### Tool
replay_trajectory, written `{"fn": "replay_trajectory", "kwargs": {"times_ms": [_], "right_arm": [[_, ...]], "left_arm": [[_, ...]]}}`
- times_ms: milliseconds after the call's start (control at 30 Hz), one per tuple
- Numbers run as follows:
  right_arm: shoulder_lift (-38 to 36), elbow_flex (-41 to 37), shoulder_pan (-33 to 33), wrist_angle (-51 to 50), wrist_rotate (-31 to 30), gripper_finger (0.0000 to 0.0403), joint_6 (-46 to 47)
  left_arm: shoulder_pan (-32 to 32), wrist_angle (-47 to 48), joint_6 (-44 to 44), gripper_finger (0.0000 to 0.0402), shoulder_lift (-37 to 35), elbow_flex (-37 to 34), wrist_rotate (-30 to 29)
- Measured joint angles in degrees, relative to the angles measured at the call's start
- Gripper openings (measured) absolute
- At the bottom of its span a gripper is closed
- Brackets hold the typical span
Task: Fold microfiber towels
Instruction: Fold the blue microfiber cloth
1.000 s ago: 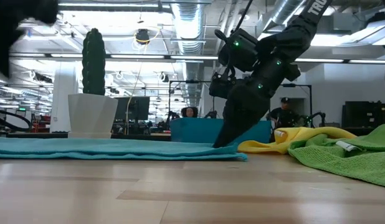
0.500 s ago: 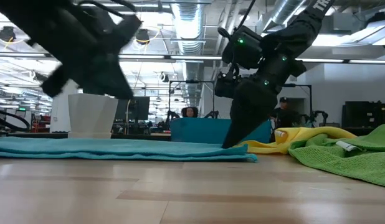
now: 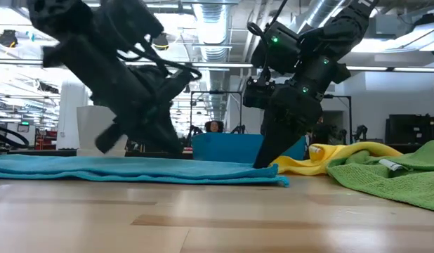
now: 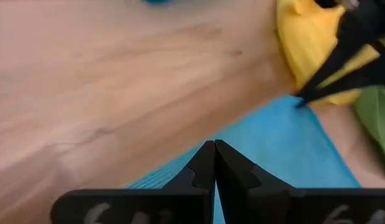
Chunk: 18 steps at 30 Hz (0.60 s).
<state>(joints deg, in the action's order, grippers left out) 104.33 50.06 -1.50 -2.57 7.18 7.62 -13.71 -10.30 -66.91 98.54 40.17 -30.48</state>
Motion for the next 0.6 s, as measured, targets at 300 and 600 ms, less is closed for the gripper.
{"fn": "replay_trajectory", "kwargs": {"times_ms": [300, 600], "right_arm": [[-0.02, 0.02, 0.0, -0.2, 0.0, 0.002, -0.01], [-0.02, 0.02, 0.0, -0.15, 0.02, 0.0017, 0.44]], "left_arm": [[2.37, -2.74, 3.36, 0.0, -0.76, -1.58, 10.51], [2.24, 0.1, 2.91, 0.0, -0.72, 0.08, 10.12]]}}
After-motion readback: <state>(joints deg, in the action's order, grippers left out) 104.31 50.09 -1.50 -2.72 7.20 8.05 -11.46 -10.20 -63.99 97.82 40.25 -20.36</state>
